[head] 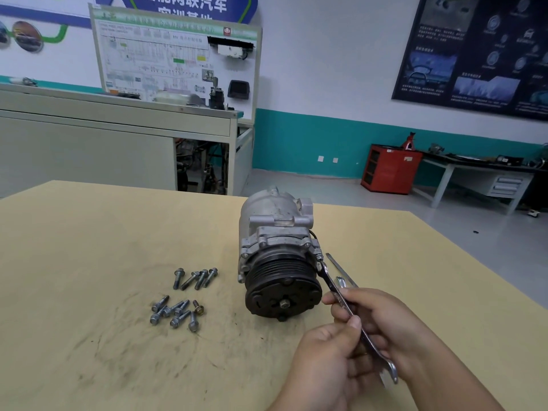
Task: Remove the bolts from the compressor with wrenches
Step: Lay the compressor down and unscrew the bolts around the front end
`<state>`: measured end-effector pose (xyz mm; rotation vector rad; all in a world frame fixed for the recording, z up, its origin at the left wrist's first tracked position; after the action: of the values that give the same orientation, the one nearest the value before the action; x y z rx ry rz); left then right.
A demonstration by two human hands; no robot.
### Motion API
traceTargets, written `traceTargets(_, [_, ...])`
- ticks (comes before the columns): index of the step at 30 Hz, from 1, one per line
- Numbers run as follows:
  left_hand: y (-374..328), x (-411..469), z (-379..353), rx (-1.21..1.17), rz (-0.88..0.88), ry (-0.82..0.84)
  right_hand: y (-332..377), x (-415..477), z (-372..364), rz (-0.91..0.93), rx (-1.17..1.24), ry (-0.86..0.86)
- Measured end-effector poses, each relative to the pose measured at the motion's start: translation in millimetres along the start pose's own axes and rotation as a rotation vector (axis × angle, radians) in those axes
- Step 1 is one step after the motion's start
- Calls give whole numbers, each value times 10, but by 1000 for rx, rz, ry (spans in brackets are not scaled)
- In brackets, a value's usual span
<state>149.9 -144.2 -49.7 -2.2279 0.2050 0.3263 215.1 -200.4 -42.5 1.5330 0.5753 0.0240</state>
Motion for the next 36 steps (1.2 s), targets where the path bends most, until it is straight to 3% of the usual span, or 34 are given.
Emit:
traceTargets(8, [-41,-1,-28,50,-24,13,42,50,4,89,-47,-37])
traceTargets(17, [-52,22,-69,44,-18,17,68,28,0,28,-2,-38])
traceTargets(32, [-144,-25,68,-146,-31,-55,233,-3,-77,213,-40,-128])
traceTargets(36, [-133,-12,86,-192,-53,-49,243,-8,-94,223,-79,-27])
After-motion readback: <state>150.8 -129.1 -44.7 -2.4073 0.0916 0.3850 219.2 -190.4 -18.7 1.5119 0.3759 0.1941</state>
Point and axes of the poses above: each hand's wrist, its own x-axis towards the middle knuckle, its own z-axis out of the back of the hand, y = z × x, the point moved 8 cm from there along x, towards the middle knuckle, and after that the axes turned 2 degrees about -y, right-handed, at the moved point
